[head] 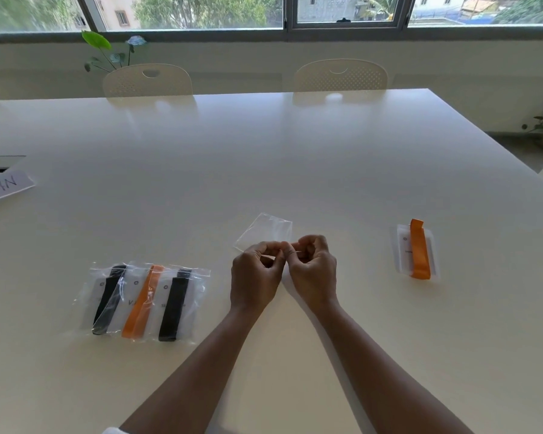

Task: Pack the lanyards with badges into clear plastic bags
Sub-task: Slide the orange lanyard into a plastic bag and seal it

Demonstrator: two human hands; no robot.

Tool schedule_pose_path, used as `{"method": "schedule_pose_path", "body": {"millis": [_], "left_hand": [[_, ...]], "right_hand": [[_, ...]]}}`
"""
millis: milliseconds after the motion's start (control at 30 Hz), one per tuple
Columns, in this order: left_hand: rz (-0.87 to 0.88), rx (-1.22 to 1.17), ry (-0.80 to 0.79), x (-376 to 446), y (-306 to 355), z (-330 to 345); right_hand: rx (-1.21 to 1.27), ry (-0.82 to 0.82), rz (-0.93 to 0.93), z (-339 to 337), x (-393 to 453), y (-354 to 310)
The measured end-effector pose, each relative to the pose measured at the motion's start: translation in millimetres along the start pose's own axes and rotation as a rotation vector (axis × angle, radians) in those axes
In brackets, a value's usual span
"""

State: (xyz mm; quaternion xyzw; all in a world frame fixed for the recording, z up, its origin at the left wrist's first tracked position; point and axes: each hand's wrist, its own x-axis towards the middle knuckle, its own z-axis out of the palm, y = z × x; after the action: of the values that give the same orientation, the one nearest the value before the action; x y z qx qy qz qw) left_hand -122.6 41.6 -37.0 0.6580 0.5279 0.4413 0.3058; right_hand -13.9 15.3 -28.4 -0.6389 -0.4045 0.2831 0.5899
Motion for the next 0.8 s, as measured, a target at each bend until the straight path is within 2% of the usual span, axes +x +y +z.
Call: {"method": "schedule_pose_path", "body": {"millis": [267,567,800], "left_hand": [[-0.002,-0.012,0.006,-1.9,4.6,-1.0],[-0.003,-0.001,0.09,-3.0,2.1,-0.2],[0.01,-0.03,0.089,-2.9,6.1,-1.9]], "right_hand": [[-0.069,0.021,-0.039,0.8,0.1,4.5],[-0.289,-0.129,-0.175,5.8,0.1,9.0],[-0.274,-0.14,-0.171,5.0,1.5,8.4]]}}
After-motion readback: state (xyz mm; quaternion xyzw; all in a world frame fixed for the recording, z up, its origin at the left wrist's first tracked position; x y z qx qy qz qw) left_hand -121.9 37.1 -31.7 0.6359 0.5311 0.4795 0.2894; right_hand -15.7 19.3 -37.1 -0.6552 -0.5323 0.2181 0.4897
